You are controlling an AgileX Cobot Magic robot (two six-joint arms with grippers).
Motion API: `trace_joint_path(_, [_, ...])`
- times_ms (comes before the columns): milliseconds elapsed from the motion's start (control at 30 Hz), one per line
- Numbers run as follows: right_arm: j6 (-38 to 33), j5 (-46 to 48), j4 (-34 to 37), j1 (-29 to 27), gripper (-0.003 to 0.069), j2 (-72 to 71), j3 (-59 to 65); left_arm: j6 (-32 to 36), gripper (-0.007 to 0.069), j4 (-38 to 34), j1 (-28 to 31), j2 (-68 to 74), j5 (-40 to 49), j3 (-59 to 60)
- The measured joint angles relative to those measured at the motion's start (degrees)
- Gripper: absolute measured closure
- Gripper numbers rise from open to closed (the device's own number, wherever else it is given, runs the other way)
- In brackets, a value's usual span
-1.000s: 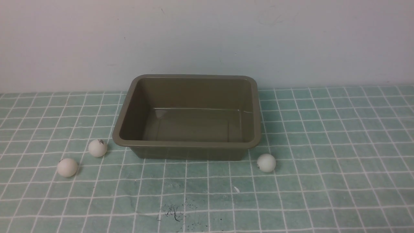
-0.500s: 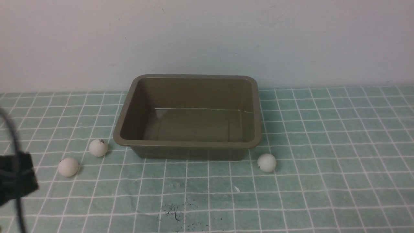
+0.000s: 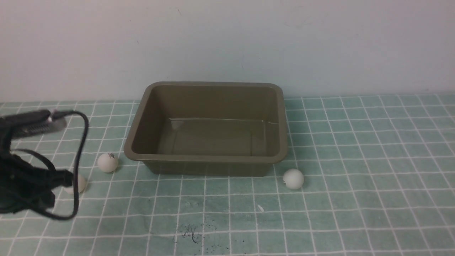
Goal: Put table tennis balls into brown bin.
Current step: 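Reach for and grasp a ping pong ball on the table beside the basket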
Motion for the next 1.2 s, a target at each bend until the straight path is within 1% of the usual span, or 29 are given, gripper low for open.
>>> trace_joint_path(100, [-0.1,2.3,0.2,0.6,0.0672,0.0,-0.3,0.0,0.0612,0.0,1.4,2.5,-2.6,-3.2])
trace_joint_path(167, [-1.7,7.7,-0.5,1.6,0.0672,0.0,-2.9,0.2,0.0587,0.1,1.7,5.3,-4.1,-5.4])
trace_joint_path(200, [-3.5,10.4,-1.1,2.2,0.0672,0.2,-5.8,0.9,0.0552,0.1,1.8,8.0,-4.7,-7.1])
trace_joint_path(267, [-6.8,15.8,-2.3,3.0,0.0672,1.9,-11.2,2.1,0.0509,0.0,1.8,11.3,-5.0,-9.1])
trace_joint_path(333, [-11.6,24.2,-4.7,3.9,0.0672,8.0,-19.0,3.7,0.041,0.0,1.8,16.5,-5.0,-12.1])
trace_joint_path(367, [-12.6,27.3,-5.5,4.0,0.0672,11.2,-20.8,4.3,0.0363,0.0,1.8,18.5,-5.0,-13.2])
trace_joint_path(400, [-13.4,28.0,-5.7,4.0,0.0671,11.2,-22.1,4.4,0.0353,0.0,1.8,18.9,-4.9,-13.4])
trace_joint_path(433, [-14.9,31.0,-6.7,4.0,0.0671,14.5,-24.4,4.7,0.0314,0.0,1.8,20.3,-4.9,-14.2])
trace_joint_path(467, [-17.4,35.6,-7.8,4.0,0.0671,18.4,-28.1,5.0,0.0249,0.0,1.8,22.6,-5.0,-15.3])
trace_joint_path(533, [-20.9,40.2,-9.2,4.0,0.0671,24.1,-32.4,5.0,0.0167,0.5,1.8,25.5,-5.4,-16.2])
trace_joint_path(600, [-23.6,42.9,-10.0,4.0,0.067,29.1,-35.5,5.0,0.0104,0.6,1.8,28.4,-6.4,-16.7])
trace_joint_path(667, [-25.1,43.8,-10.1,4.0,0.0669,32.2,-37.1,5.0,0.0081,0.6,1.8,30.0,-7.2,-16.8])
trace_joint_path(767, [-26.4,44.2,-10.3,4.0,0.0666,36.3,-39.0,5.0,0.0081,0.6,1.8,32.2,-8.2,-16.9])
trace_joint_path(833, [-26.8,44.2,-10.7,4.0,0.0656,41.0,-40.9,5.0,0.0132,0.7,1.8,34.3,-8.9,-16.9])
trace_joint_path(867, [-27.1,44.2,-11.0,4.0,0.0648,43.1,-41.7,5.0,0.0179,0.7,1.8,34.7,-8.9,-16.9])
trace_joint_path(900, [-27.5,44.2,-11.2,4.0,0.0636,45.4,-42.8,5.0,0.0242,0.7,1.8,35.0,-8.9,-16.9])
trace_joint_path(933, [-27.9,44.2,-11.2,4.0,0.0624,47.4,-43.7,5.0,0.0279,0.7,1.8,35.2,-8.9,-17.1])
trace_joint_path(1033, [-30.8,44.2,-10.8,4.0,0.0562,54.5,-47.3,5.0,0.0272,0.8,1.8,35.1,-6.0,-19.5])
trace_joint_path(1100, [-33.7,43.9,-10.4,4.6,0.0497,61.2,-49.7,5.0,0.0272,0.2,1.8,34.0,-1.6,-23.0])
trace_joint_path(1133, [-34.1,43.6,-10.2,4.9,0.0479,62.7,-49.9,5.0,0.0272,-0.4,1.6,33.4,-0.8,-24.1])
trace_joint_path(1200, [-36.7,41.3,-10.1,7.6,0.0403,67.9,-50.8,6.7,0.0272,-4.6,0.3,30.6,2.6,-28.9])
